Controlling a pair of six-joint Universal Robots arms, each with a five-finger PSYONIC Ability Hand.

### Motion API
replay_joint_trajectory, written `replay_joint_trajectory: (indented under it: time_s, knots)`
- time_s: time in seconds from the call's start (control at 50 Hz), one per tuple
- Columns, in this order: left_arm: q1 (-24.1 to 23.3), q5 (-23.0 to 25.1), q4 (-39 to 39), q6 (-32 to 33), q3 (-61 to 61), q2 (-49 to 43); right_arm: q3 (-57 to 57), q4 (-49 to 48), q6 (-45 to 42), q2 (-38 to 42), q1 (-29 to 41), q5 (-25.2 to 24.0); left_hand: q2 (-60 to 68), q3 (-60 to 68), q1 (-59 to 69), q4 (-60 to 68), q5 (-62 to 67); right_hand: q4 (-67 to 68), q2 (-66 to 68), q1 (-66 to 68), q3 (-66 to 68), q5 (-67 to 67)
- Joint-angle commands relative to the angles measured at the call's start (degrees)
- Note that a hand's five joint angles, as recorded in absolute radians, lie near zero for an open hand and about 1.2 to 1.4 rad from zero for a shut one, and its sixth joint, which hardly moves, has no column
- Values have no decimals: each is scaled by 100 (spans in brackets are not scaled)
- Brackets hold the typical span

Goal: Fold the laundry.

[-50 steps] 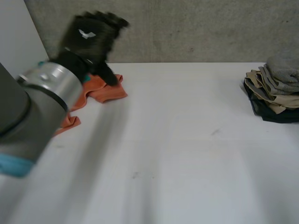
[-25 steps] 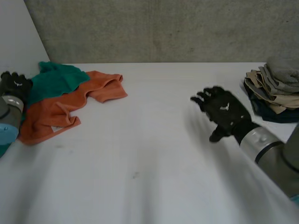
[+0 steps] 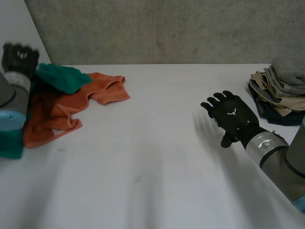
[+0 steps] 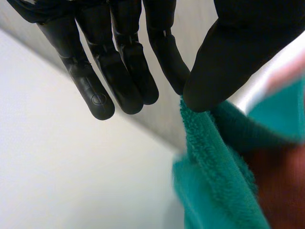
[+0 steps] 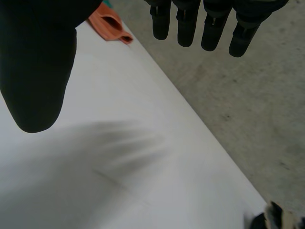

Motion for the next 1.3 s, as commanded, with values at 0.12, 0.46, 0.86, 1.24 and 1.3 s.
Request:
replay_joint_trajectory:
  time_s: [0.12,0.46,0.86,1.24,1.3]
  knots:
    - [-2478,233,-315,-2127,-1076,1910,-181,-38,499,-180,-186,926,1146,1162,1370,1148,1511,-280,-251,-382,-241,-296]
    - [-4539,313,-501,-2498,-1842,1118,-260,-3,711,-198,-459,944,-4162,-4146,-3938,-4161,-3797,-280,-251,-382,-241,-296]
    - [-761,-557,-483,1191,-956,118,-225,32,667,-110,-371,901,-5328,-5312,-5105,-5327,-4963,-280,-251,-382,-241,-296]
    - [-65,-64,-765,905,215,-1133,-233,15,641,-83,-380,909,1146,1162,1370,1148,1511,-280,-251,-382,-241,-296]
    - [-337,-223,-528,228,-40,-421,-233,24,641,-92,-380,927,1146,1162,1370,1148,1511,-280,-251,-382,-241,-296]
